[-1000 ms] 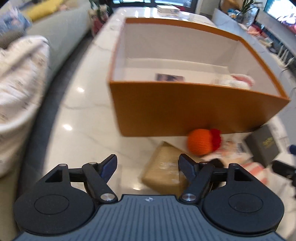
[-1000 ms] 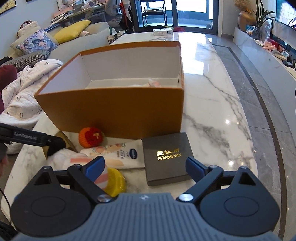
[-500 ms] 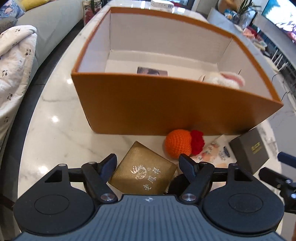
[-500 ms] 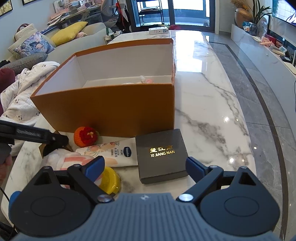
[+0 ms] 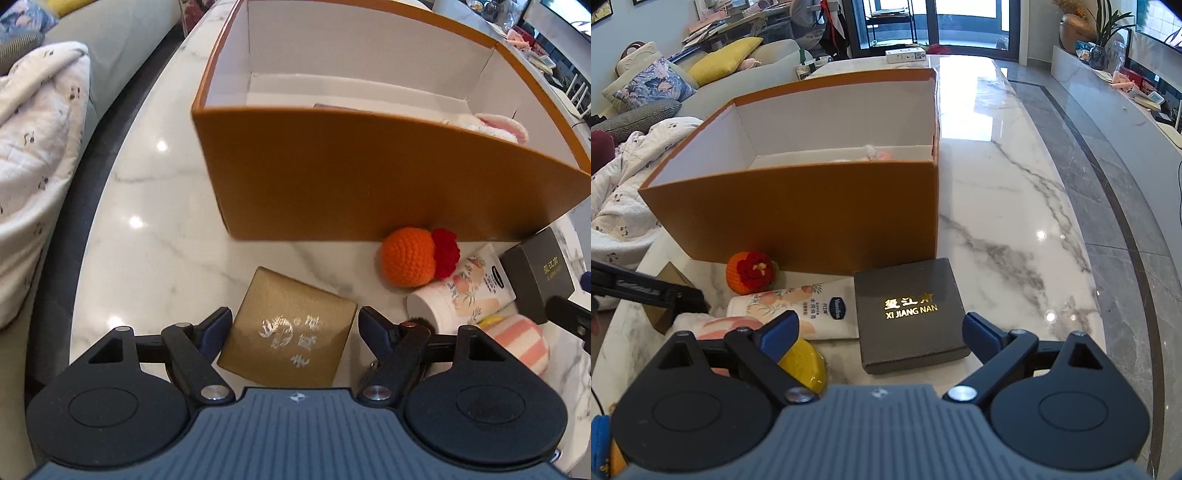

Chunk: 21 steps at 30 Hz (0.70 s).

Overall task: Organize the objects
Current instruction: 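Grasp the gold gift box with the left tool while the right tool grasps the black box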

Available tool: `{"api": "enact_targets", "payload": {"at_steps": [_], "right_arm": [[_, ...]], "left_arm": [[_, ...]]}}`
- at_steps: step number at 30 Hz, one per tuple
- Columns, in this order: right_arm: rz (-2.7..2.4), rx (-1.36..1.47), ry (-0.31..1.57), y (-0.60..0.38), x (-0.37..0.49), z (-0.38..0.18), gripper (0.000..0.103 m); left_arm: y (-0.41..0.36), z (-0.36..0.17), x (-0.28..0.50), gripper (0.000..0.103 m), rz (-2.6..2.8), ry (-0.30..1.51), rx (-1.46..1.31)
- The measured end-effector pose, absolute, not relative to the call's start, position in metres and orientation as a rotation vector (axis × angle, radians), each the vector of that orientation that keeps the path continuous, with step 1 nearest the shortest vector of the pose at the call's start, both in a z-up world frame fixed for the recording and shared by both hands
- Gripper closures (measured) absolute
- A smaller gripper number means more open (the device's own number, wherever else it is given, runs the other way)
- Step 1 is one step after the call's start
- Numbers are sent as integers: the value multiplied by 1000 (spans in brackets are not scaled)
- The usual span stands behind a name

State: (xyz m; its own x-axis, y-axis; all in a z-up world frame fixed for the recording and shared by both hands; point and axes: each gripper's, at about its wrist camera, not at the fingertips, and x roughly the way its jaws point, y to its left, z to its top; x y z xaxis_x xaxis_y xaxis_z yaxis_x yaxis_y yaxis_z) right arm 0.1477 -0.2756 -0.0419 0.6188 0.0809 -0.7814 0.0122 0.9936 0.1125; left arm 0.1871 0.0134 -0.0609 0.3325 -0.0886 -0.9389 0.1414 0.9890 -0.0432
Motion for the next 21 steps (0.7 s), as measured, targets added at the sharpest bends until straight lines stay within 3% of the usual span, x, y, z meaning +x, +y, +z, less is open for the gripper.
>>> {"api": "enact_targets", "payload": {"at_steps": [14,21], "right_arm": [[9,37,926,-281,177,-75,6],[19,93,950,-287,183,-80,19]], "left_arm": [[20,-76,180,16,-159,1226,54],[22,-77,175,19,-157,1188,56]]}}
